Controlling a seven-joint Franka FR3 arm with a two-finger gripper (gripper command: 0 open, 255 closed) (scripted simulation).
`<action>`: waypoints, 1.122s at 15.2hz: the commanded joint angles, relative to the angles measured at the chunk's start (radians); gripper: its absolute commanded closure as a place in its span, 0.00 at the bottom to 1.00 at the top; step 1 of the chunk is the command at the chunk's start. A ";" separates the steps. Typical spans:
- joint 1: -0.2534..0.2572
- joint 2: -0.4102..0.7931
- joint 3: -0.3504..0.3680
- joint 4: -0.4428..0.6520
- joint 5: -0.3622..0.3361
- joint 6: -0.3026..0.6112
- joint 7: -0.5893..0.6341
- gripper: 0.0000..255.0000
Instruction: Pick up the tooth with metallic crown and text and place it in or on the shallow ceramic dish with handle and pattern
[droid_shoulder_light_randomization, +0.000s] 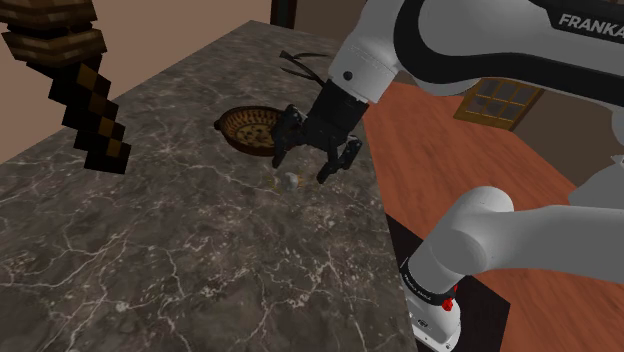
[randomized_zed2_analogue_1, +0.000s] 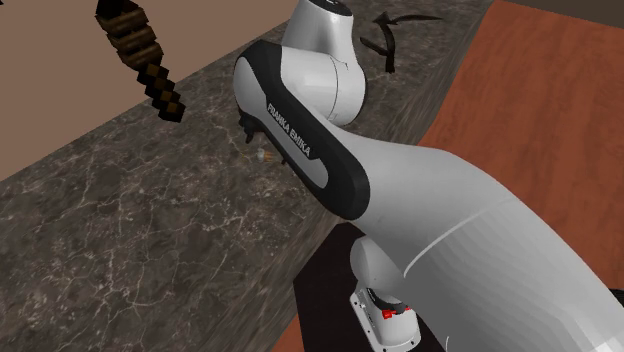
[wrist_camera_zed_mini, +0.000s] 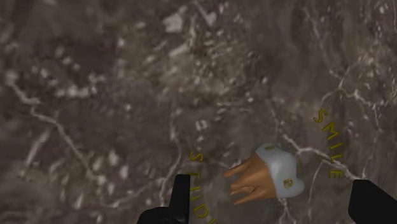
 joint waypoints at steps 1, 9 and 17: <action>0.000 0.000 0.000 0.000 0.000 0.000 0.000 1.00; 0.000 0.000 0.000 0.002 -0.001 -0.001 0.001 1.00; -0.013 0.015 -0.031 0.094 -0.036 -0.075 0.030 1.00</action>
